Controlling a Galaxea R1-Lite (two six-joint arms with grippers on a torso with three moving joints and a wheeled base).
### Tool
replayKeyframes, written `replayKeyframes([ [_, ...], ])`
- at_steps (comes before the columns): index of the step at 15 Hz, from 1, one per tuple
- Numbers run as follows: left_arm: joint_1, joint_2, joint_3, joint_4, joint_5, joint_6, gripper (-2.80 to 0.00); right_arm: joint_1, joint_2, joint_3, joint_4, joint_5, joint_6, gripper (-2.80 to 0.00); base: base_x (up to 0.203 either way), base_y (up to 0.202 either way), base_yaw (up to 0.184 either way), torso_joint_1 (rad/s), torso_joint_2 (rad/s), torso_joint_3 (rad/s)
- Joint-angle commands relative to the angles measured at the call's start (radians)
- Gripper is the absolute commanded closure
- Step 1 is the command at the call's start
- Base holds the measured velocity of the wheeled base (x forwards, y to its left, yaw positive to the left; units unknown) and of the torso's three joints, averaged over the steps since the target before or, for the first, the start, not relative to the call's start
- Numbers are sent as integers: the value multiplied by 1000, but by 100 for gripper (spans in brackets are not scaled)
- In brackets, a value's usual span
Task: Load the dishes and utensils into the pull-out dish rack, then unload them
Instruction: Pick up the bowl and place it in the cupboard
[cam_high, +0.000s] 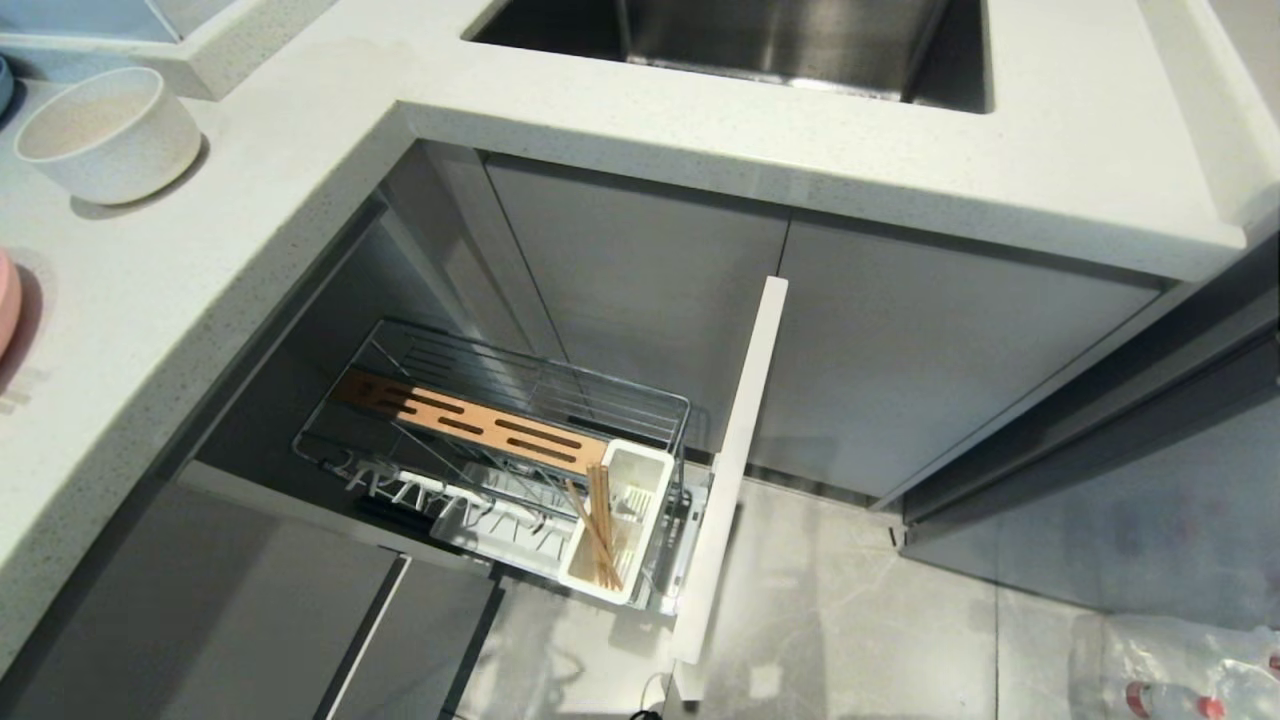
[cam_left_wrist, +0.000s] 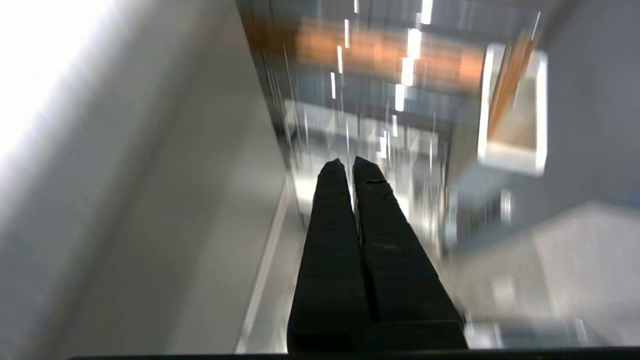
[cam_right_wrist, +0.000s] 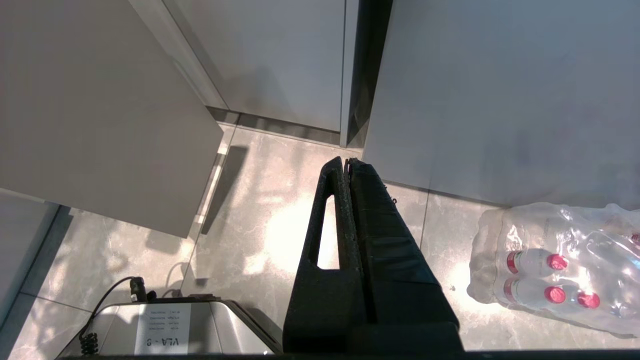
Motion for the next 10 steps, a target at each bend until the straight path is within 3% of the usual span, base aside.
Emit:
replayKeyframes([
  [1,0,-1,-68,-34,-1,6,0,0,1,2,0,0,0,0,0,0,0,0,0,0],
  [3,-1,2,-228,7,-4,37,0,1,1,2,0,0,0,0,0,0,0,0,0,0],
  [6,-2,75,-554,174,-5,58,0,1,1,2,0,0,0,0,0,0,0,0,0,0],
  [10,-2,422,-1018,316,0,66,0,0,1,2,0,0,0,0,0,0,0,0,0,0],
])
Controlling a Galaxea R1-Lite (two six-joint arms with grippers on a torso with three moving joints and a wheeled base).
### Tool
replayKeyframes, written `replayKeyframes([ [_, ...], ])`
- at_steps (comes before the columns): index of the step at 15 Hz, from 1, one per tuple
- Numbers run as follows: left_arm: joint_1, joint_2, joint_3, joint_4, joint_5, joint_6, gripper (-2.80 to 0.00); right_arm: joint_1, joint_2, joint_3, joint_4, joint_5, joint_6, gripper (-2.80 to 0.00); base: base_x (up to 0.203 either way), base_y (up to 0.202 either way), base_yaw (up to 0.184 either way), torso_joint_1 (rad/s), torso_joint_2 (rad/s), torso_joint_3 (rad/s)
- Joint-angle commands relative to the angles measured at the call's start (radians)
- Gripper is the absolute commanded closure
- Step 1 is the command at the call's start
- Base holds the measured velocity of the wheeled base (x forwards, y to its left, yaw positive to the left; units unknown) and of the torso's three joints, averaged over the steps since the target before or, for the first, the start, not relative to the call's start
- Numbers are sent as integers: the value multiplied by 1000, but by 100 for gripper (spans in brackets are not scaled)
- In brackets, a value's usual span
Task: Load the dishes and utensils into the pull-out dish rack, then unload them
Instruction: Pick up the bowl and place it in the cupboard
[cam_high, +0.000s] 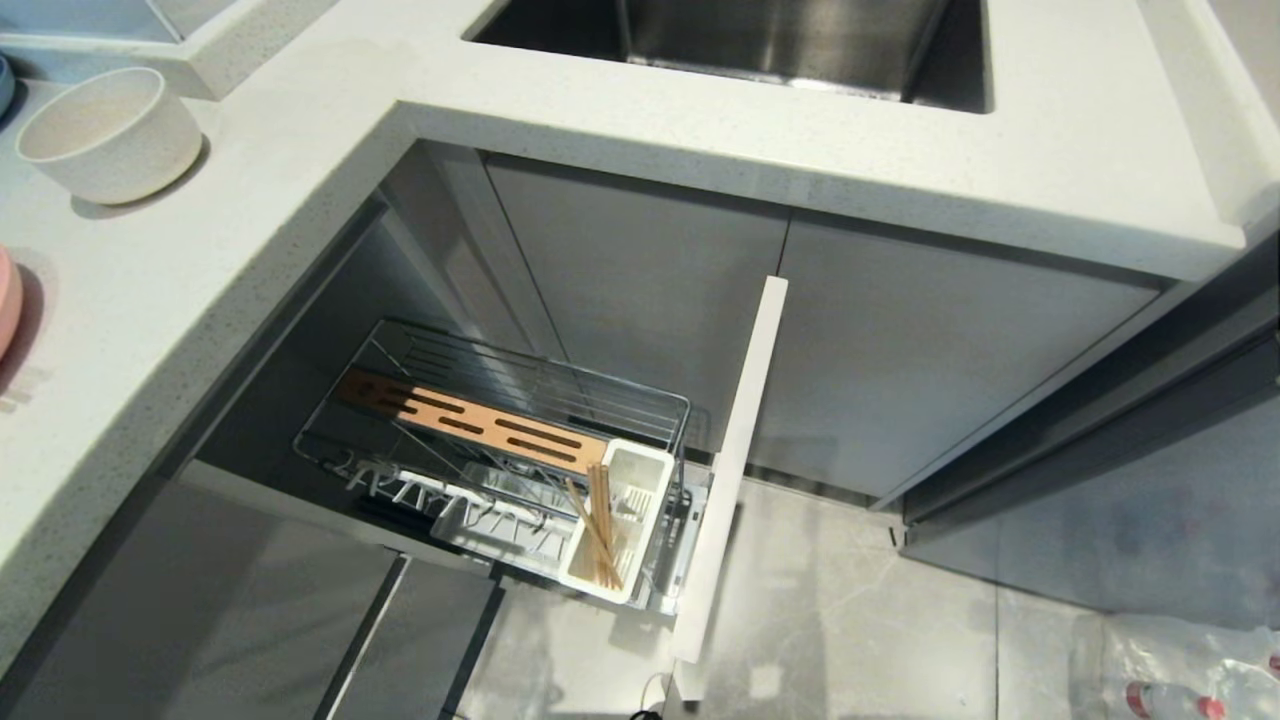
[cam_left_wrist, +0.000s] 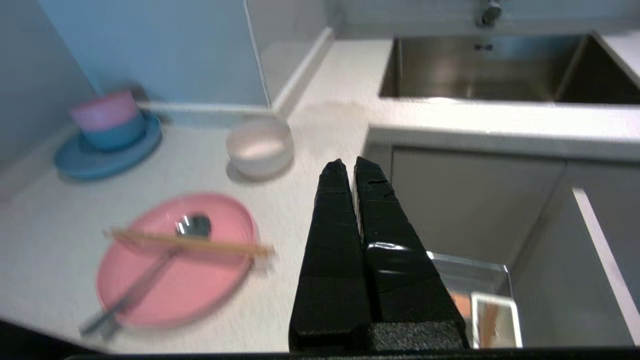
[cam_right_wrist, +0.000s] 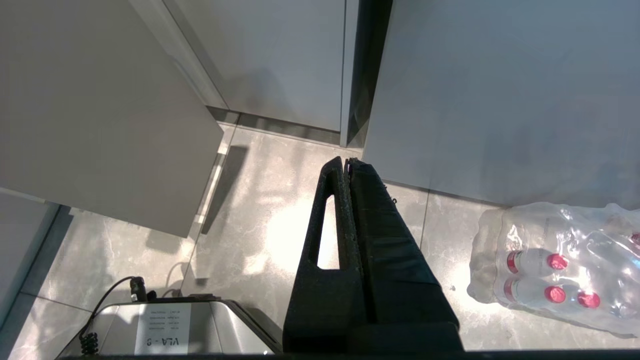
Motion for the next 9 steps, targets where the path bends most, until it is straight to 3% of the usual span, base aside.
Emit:
replayKeyframes([
  [1,1,243,-171,18,10,4,0,-1,1,2,0,0,0,0,0,0,0,0,0,0],
  [2,0,340,-261,32,36,19,0,0,1,2,0,0,0,0,0,0,0,0,0,0],
  [5,0,625,-469,53,209,74,0,-1,1,2,1,0,0,0,0,0,0,0,0,0],
  [9,26,1008,-751,72,331,85,0,-1,1,2,0,0,0,0,0,0,0,0,0,0],
])
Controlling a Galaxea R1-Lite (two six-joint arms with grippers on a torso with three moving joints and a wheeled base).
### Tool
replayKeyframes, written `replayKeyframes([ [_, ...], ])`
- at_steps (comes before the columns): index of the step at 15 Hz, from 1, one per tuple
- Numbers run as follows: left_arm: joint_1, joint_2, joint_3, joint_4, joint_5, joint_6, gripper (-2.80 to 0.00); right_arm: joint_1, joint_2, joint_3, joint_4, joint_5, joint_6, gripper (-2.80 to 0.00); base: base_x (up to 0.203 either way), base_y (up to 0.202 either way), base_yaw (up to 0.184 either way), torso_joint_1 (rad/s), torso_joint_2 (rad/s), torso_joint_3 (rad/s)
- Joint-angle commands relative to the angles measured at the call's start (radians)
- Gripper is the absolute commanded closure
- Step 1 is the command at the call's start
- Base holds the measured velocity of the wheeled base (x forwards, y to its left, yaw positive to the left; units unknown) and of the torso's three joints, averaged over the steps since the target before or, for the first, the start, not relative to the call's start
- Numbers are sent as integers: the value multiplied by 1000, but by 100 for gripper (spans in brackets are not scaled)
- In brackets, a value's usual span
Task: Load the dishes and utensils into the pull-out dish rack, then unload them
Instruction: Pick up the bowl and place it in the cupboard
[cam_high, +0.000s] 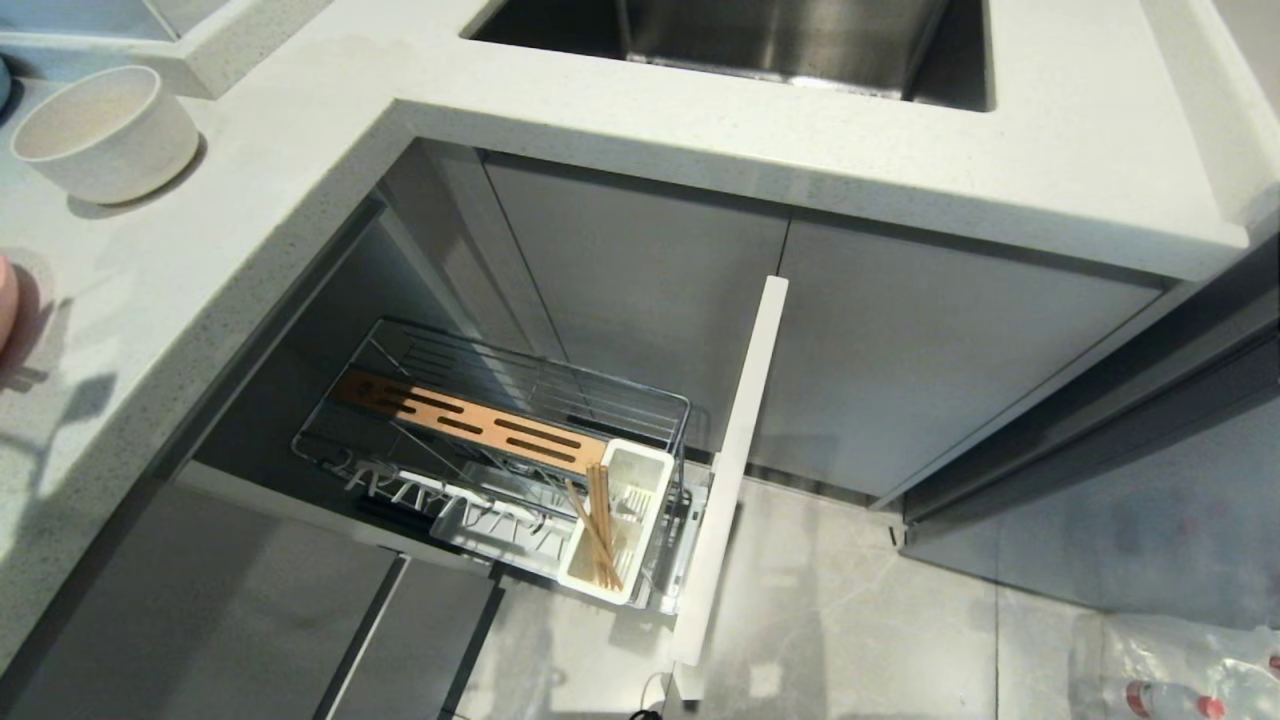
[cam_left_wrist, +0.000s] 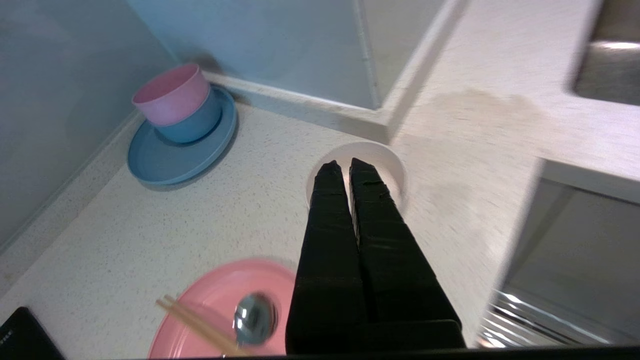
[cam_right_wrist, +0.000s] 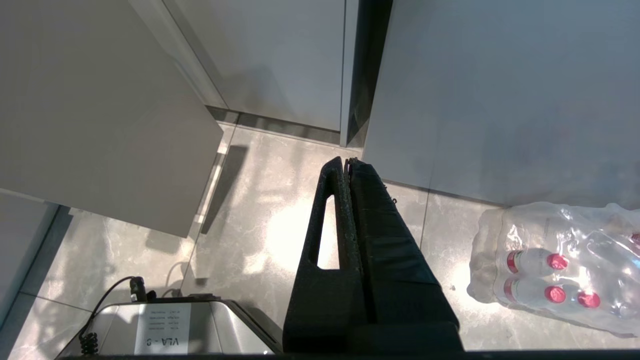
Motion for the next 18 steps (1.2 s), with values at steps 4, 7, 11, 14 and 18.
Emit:
replayKeyframes([
  [4,47,413,-253,36,97,-104,0,1,1,2,1,0,0,0,0,0,0,0,0,0],
  [7,69,438,-265,161,-1,-292,0,0,1,2,0,0,0,0,0,0,0,0,0,0],
  [11,97,425,-265,213,-73,-316,0,0,1,2,0,0,0,0,0,0,0,0,0,0],
  [14,98,418,-264,212,-76,-336,0,0,1,2,0,0,0,0,0,0,0,0,0,0],
  [18,95,422,-265,209,-180,-348,-280,0,1,2,0,0,0,0,0,0,0,0,0,0],
])
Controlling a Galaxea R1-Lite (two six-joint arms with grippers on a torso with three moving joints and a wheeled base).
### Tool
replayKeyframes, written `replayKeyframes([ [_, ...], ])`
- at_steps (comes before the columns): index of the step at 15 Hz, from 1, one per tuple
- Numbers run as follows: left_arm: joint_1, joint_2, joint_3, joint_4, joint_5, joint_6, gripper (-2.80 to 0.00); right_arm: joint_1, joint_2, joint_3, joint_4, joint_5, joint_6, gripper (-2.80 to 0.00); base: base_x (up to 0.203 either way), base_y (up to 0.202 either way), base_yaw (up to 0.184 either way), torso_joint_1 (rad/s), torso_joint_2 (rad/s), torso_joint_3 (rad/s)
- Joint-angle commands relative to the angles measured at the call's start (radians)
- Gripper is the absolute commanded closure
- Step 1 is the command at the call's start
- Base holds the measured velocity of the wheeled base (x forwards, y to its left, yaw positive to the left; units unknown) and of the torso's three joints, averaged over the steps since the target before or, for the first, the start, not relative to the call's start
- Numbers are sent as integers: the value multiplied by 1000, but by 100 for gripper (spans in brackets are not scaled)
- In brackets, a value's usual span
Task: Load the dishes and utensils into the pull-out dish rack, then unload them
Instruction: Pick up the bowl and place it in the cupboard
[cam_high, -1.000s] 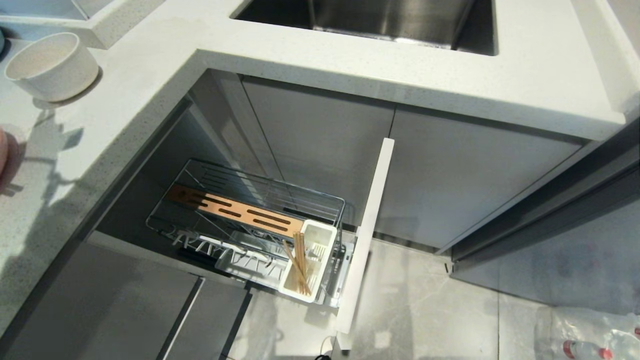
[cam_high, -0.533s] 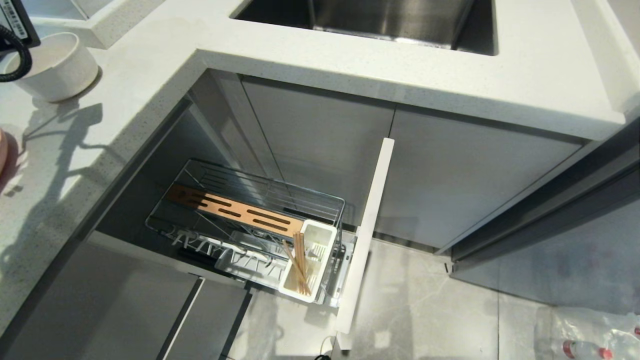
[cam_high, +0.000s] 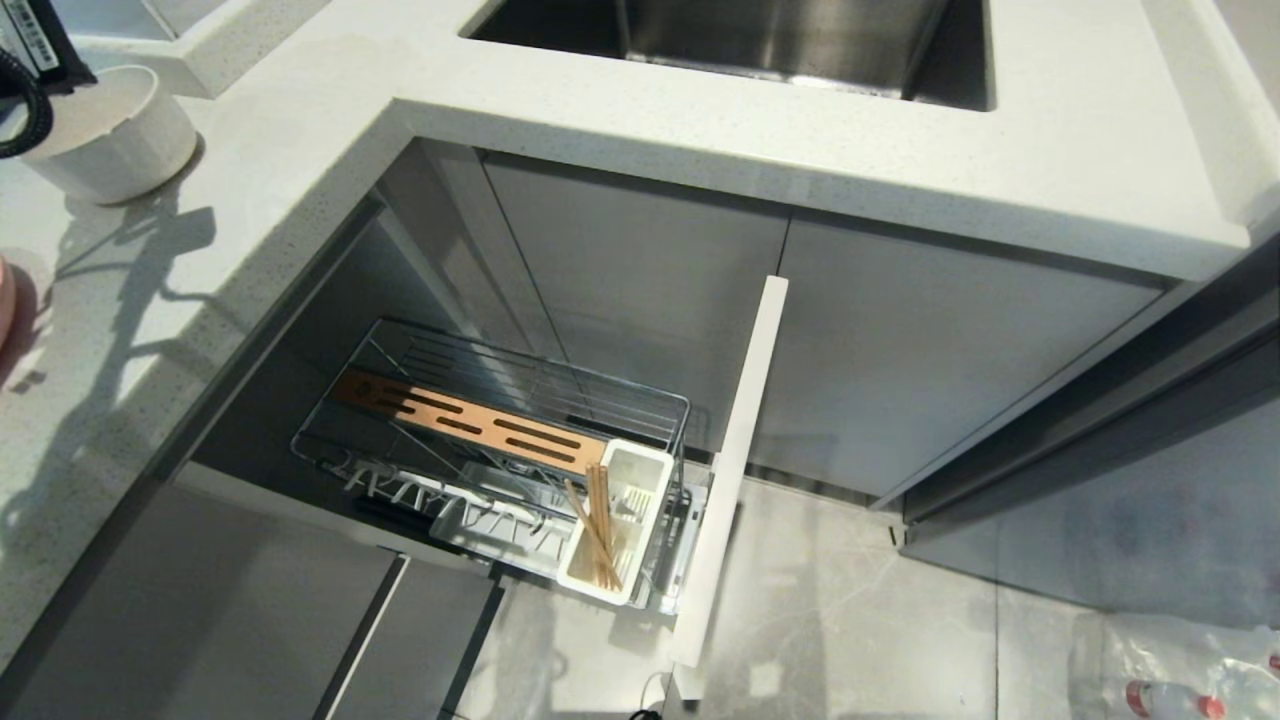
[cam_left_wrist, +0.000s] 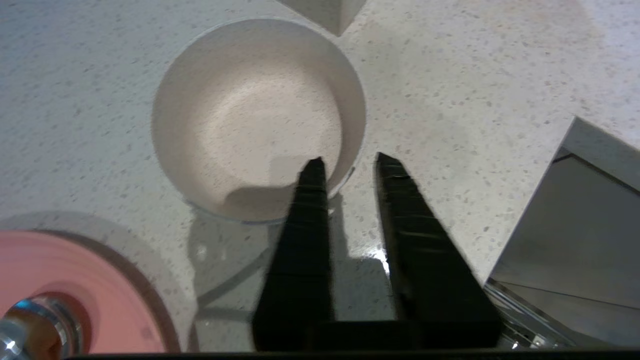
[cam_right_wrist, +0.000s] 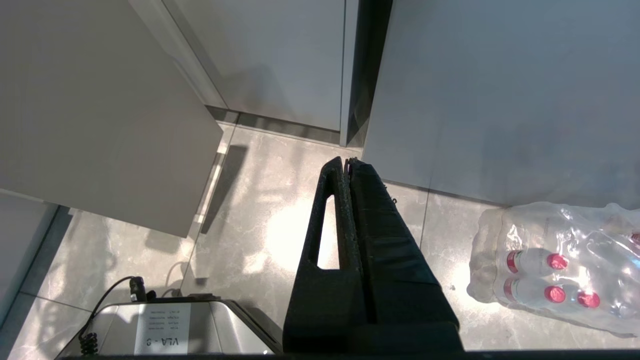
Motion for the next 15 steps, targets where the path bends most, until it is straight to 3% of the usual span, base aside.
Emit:
replayKeyframes([
  [1,0,1,-1,-4,-24,-1,-280,0,1,2,0,0,0,0,0,0,0,0,0,0],
  [9,19,114,-1,-155,-44,2,-280,0,1,2,0,0,0,0,0,0,0,0,0,0],
  [15,20,159,-1,-191,-68,5,-280,1,1,2,0,0,0,0,0,0,0,0,0,0],
])
